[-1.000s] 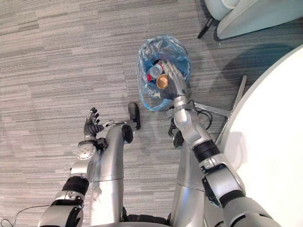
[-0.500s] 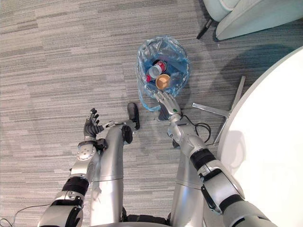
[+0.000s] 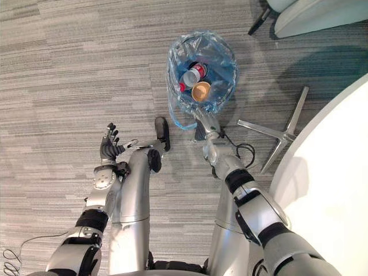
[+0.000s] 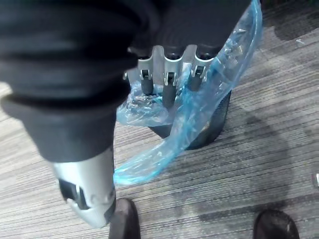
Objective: Gather rubbish on tea table into small bin, then transfer packed bag to large trash can.
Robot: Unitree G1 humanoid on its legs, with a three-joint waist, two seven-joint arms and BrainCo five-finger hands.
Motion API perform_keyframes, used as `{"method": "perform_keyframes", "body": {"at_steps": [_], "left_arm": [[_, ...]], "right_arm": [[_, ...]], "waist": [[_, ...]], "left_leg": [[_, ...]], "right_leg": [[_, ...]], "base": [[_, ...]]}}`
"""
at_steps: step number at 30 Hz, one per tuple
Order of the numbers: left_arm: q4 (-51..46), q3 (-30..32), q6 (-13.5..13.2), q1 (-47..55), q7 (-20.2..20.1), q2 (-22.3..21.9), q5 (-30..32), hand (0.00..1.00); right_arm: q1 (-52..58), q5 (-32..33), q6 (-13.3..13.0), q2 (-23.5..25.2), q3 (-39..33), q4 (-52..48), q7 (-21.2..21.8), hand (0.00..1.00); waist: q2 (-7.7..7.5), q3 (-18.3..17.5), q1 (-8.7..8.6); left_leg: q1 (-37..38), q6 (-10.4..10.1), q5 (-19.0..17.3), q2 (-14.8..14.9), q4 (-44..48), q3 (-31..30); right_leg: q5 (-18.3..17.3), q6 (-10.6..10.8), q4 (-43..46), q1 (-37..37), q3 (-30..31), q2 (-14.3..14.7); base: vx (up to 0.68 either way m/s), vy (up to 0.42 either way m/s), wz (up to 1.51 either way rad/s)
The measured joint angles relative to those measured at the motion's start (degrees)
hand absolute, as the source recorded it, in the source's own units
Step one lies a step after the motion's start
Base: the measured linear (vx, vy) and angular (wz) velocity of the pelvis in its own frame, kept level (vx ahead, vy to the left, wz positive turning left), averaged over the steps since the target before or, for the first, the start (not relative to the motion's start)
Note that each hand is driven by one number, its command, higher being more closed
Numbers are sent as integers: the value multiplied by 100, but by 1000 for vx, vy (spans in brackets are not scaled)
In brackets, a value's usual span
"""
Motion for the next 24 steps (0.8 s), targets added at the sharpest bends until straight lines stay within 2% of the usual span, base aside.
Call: {"method": "perform_keyframes", "body": {"at_steps": [1,2,8,24], "left_arm": [[-18,1,1,-3,2,3,-42,0],[-50,2,-3,-14,2,10,-89,0],[-188,-4,4,-23,0,11,-202,0],[-238,-7,30,-43,26,-38,-198,0]], "right_arm": [[-30,0,18,10,-16,13,-3,0],[-106,3,56,25,-15,90,-9,100],[-287,27,95,119,-135,149,-45,100],[-271,660,168,110,-475,230,-138,100]], "waist": [[0,0,1],[0,0,5],[0,0,6],[3,-2,46]], "left_leg": [[-26,3,-2,0,15,-3],[-81,14,-10,-1,35,-6],[-236,-12,7,-12,77,-10],[-250,-14,8,17,173,-20]], "right_leg": [[-7,-8,20,-25,-1,-4],[-15,-18,54,-86,-1,-9],[-56,-63,180,-278,-7,-49],[-73,-83,254,-291,-1,-33]], "base": [[-29,14,4],[-32,13,2],[-22,7,3],[-9,6,0]]}}
